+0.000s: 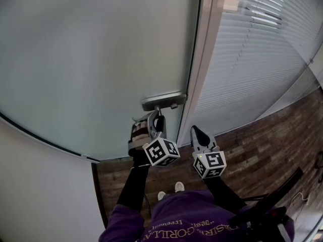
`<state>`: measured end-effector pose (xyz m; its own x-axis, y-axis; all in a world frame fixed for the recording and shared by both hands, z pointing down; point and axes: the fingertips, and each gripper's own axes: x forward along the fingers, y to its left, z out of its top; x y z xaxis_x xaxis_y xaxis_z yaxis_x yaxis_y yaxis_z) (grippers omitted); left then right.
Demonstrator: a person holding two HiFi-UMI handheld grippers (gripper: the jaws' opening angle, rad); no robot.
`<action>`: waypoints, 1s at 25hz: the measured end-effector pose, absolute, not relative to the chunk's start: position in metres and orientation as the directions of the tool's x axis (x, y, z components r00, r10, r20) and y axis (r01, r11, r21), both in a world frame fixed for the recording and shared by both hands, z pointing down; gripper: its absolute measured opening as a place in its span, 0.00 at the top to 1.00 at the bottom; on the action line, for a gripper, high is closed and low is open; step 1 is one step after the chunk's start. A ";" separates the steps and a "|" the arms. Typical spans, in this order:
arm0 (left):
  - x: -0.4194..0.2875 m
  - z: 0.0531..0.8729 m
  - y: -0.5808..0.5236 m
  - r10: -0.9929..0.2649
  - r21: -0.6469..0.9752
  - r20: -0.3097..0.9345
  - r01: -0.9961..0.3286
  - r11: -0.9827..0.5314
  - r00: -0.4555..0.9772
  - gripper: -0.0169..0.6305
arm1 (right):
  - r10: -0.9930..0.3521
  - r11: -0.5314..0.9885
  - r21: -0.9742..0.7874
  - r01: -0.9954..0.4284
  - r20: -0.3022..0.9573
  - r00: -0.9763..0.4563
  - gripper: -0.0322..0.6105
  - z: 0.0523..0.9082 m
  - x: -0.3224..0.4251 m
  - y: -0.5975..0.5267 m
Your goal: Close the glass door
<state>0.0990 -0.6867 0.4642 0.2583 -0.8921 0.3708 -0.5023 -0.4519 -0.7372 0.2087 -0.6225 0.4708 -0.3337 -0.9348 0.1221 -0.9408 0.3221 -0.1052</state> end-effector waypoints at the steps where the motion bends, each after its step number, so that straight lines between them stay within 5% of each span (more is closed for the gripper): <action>1: 0.099 0.464 -0.687 -0.892 -0.735 0.371 -0.505 -0.453 0.259 0.80 | -0.935 0.321 -0.106 -0.941 0.122 -0.333 0.96 0.471 0.209 -0.623; 25: 0.099 0.460 -0.689 -0.887 -0.683 0.372 -0.567 -0.461 0.273 0.80 | -0.941 0.308 -0.094 -0.947 0.118 -0.318 0.96 0.467 0.204 -0.619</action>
